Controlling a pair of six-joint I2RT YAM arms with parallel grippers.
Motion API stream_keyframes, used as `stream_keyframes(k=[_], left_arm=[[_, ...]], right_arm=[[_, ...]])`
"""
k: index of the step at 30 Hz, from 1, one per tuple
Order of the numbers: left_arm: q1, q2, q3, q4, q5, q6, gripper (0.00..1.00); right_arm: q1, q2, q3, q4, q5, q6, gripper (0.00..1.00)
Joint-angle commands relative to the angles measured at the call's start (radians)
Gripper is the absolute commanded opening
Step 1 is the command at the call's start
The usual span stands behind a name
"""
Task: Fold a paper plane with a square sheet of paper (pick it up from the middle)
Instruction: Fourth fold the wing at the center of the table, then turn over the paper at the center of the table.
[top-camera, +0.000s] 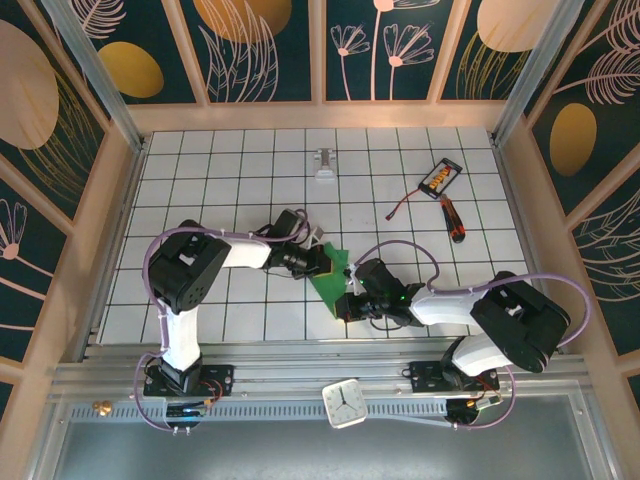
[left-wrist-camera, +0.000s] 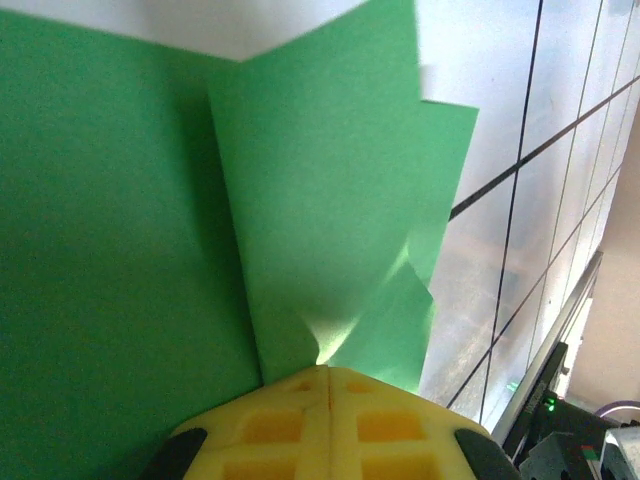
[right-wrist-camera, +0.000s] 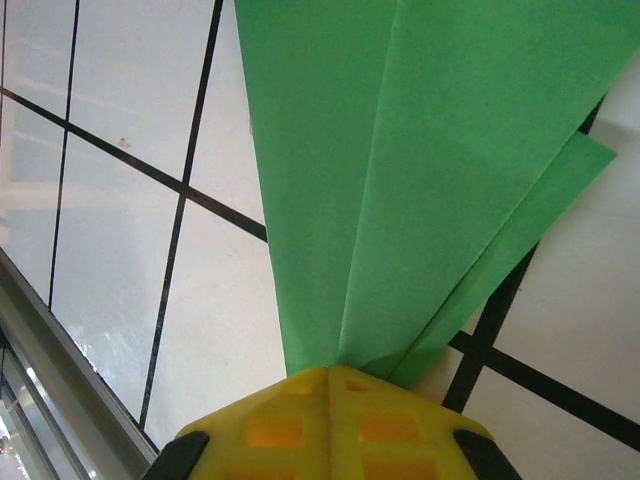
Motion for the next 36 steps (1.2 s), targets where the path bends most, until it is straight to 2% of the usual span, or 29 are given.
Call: stream_keyframes(k=[1,24,31,36], left_arm=[[0.057,0.048,0.045,0.004,-0.147,0.042,0.03],[0.163,0.187,0.263,-0.049,-0.183,0.077,0.05],[0.170,0.128,0.284,-0.045,-0.187,0.083,0.15],[0.167,-0.028,0.103,0.053,-0.160,0.041,0.26]], right_arm=[[0.025,0.053,-0.042,-0.199,0.012,0.014,0.00],[0.032,0.053,-0.038,-0.222,0.015,0.006,0.00],[0.030,-0.026,-0.008,-0.237,0.037,-0.023,0.00],[-0.032,-0.174,0.046,-0.206,0.023,-0.043,0.00]])
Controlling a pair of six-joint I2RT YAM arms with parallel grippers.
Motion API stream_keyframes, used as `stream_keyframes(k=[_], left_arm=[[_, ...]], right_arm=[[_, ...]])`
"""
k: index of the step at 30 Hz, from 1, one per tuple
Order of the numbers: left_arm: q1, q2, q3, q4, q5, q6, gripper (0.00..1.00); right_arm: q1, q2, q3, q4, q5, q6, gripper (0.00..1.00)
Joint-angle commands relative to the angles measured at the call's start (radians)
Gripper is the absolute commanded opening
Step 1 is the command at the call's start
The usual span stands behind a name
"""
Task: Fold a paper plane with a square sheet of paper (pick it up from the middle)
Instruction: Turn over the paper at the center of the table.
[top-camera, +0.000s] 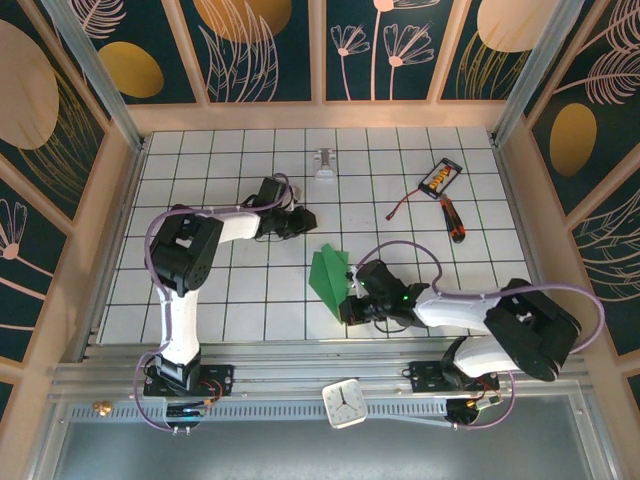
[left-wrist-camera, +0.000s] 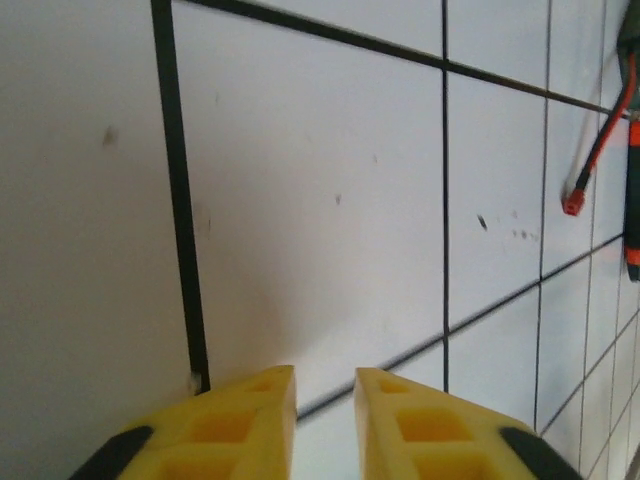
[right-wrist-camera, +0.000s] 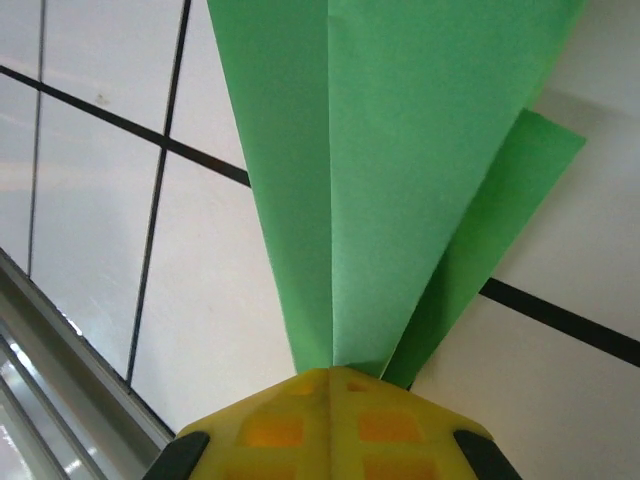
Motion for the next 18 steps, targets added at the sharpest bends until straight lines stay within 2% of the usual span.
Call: stream_keyframes(k=[1,6,8,13,18], left_arm=[[-0.009,-0.144,-0.137,0.085,0.003,-0.027,0.28],[-0.016,-0.265,-0.290,0.130,0.017,-0.048,0.34],[-0.016,-0.284,-0.313,0.128,0.018,-0.044,0.35],[-0.017,-0.296,-0.335,0.135,0.024,-0.045,0.36],[-0.017,-0.280,-0.334,0.148,0.039,-0.055,0.36]], right_arm=[[-0.054,-0.109,0.030,-0.025,-0.002,-0.018,0.00],[-0.192,-0.138,-0.023,0.119,-0.061,0.076,0.18],[-0.205,-0.112,-0.021,0.151,-0.056,0.094,0.22],[-0.205,-0.042,0.001,0.169,-0.002,0.112,0.27],[-0.205,0.039,0.020,0.217,-0.014,0.115,0.28]])
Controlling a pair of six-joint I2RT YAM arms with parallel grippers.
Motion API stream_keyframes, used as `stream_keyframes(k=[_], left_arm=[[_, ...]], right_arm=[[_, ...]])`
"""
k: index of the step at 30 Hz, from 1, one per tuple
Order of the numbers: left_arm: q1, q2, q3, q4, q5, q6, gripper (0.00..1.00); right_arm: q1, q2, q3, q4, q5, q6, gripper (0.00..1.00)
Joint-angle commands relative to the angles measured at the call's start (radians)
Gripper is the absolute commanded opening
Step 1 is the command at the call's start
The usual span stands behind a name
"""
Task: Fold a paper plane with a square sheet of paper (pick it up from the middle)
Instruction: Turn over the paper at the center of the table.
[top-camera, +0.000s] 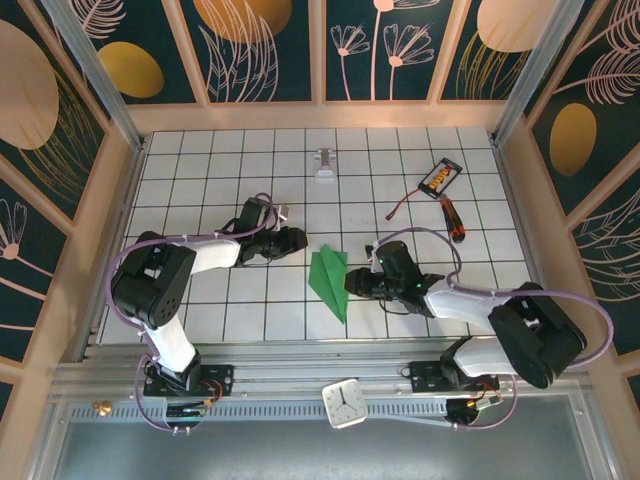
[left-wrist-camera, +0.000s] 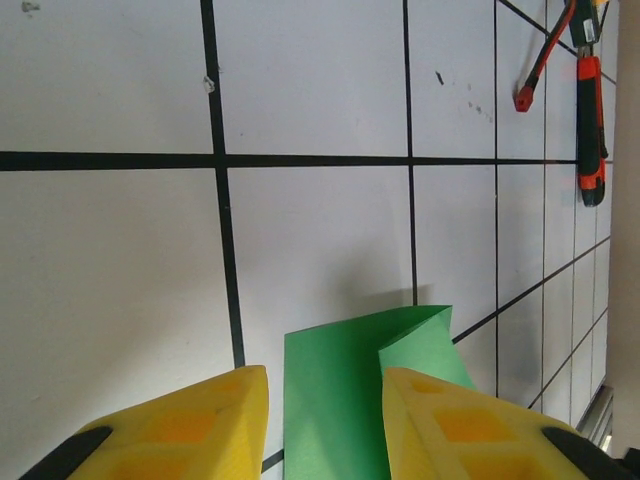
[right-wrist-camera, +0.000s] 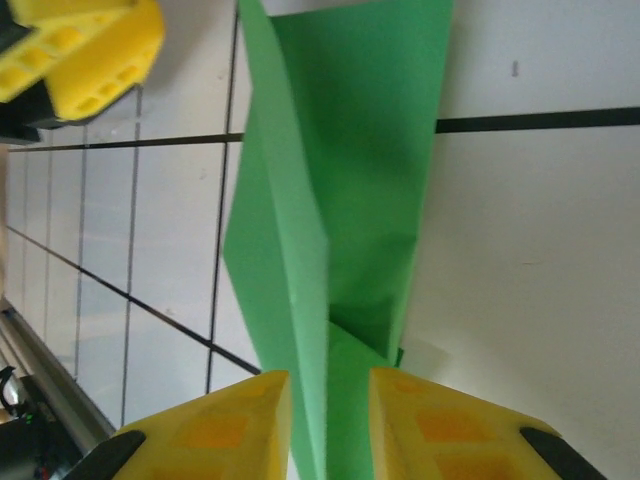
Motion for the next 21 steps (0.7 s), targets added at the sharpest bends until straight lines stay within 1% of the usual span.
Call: stream_keyframes(k=[1,6,11,14,21], left_arm=[[-0.002,0.000,-0.010,0.045,0.030,-0.017,0.36],[-0.003,0.005,-0.015,0.043,0.029,-0.016,0.36],[-0.002,0.006,-0.022,0.051,0.027,-0.019,0.35],[-0.002,0.008,-0.020,0.046,0.028,-0.017,0.35],[-0.002,0.007,-0.018,0.039,0.030,-0.014,0.35]], right_arm=[[-0.003,0.041,0.021,0.069,0.008,0.022,0.28],[0.000,0.074,0.017,0.123,-0.025,0.029,0.28],[0.001,0.068,0.026,0.126,-0.019,0.013,0.28],[0.004,0.090,0.042,0.119,-0.021,0.001,0.28],[0.020,0.151,0.062,0.163,-0.036,0.003,0.22]])
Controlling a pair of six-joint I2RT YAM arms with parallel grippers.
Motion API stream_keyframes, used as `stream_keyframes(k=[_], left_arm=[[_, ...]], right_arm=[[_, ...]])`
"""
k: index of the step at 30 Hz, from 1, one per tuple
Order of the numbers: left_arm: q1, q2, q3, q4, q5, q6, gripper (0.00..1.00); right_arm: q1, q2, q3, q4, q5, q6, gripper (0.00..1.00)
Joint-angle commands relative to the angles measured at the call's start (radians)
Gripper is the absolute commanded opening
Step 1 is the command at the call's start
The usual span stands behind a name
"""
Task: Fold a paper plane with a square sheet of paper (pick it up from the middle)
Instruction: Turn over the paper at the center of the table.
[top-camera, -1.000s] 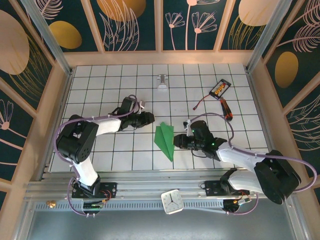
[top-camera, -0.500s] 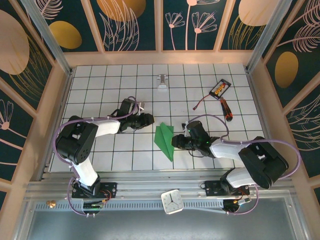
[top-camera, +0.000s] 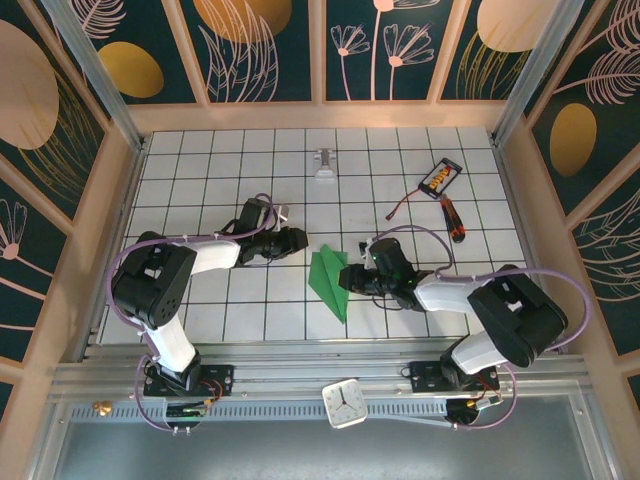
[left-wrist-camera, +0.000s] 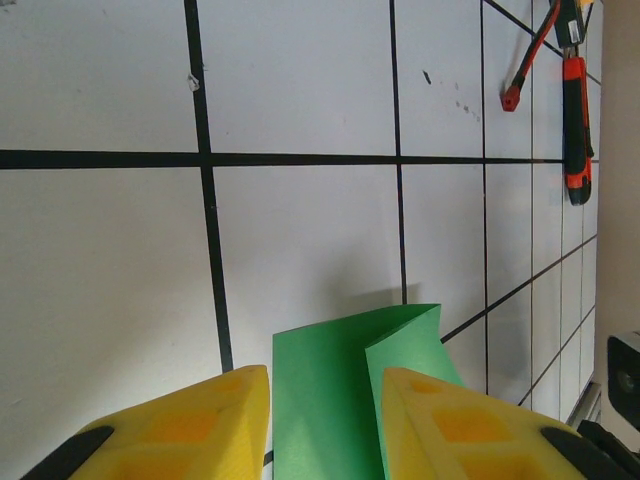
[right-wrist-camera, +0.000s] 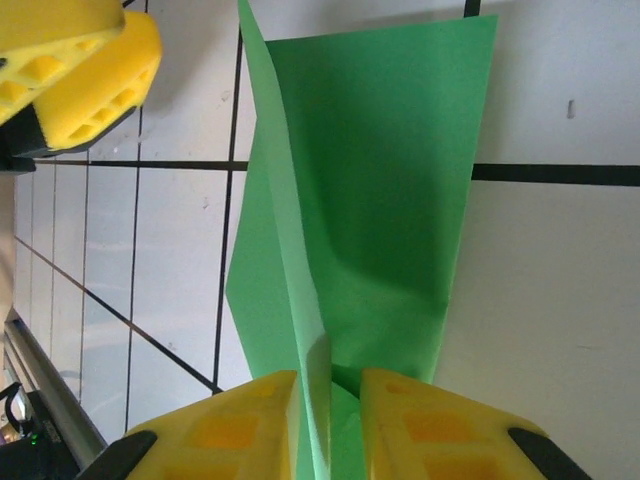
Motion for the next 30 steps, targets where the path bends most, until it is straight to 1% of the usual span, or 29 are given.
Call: stream_keyframes(k=[1,2,4,6,8,9,10,12,15,16,18,21,22,25,27,30], left_arm=[[-0.002,0.003,-0.006,0.011,0.015,-0.002,0.35],[-0.002,0.001,-0.005,0.010,0.016,-0.002,0.35],[-0.002,-0.006,-0.002,0.006,0.016,-0.001,0.36],[-0.002,-0.023,0.005,-0.008,0.005,0.007,0.36],[-0.001,-0.037,0.011,-0.022,-0.009,0.019,0.37],[0.001,-0.059,0.016,-0.031,-0.020,0.024,0.38],[0.004,-0.076,0.020,-0.034,-0.027,0.028,0.38],[0.017,-0.098,0.021,-0.038,-0.041,0.029,0.39],[0.034,-0.127,0.021,-0.045,-0.083,0.041,0.41],[0.040,-0.134,0.021,-0.049,-0.098,0.047,0.41],[0.054,-0.147,0.019,-0.051,-0.126,0.061,0.43],[0.083,-0.158,0.009,-0.048,-0.134,0.067,0.46],[0.092,-0.161,0.007,-0.049,-0.140,0.069,0.47],[0.128,-0.173,-0.013,-0.051,-0.162,0.078,0.52],[0.155,-0.184,-0.032,-0.047,-0.184,0.087,0.56],[0.197,-0.198,-0.060,-0.043,-0.214,0.099,0.57]], right_arm=[[0.013,0.025,0.030,0.044,-0.020,-0.018,0.21],[0.014,0.029,0.036,0.044,-0.021,-0.017,0.18],[0.012,0.018,0.045,0.028,-0.015,-0.024,0.07],[-0.001,-0.024,0.053,-0.030,0.009,-0.046,0.00],[-0.030,-0.096,0.069,-0.134,0.056,-0.094,0.00],[-0.047,-0.139,0.094,-0.223,0.104,-0.131,0.00],[-0.056,-0.174,0.128,-0.318,0.168,-0.174,0.00],[-0.057,-0.226,0.242,-0.555,0.371,-0.274,0.00],[-0.047,-0.238,0.402,-0.827,0.677,-0.358,0.00],[-0.036,-0.232,0.448,-0.891,0.761,-0.370,0.00],[0.012,-0.191,0.531,-1.008,0.944,-0.368,0.00],[0.101,-0.058,0.622,-1.164,1.143,-0.290,0.00],[0.126,-0.007,0.647,-1.208,1.182,-0.251,0.00],[0.203,0.169,0.724,-1.293,1.211,-0.144,0.00],[0.247,0.284,0.774,-1.315,1.197,-0.093,0.00],[0.308,0.427,0.844,-1.320,1.166,-0.049,0.00]])
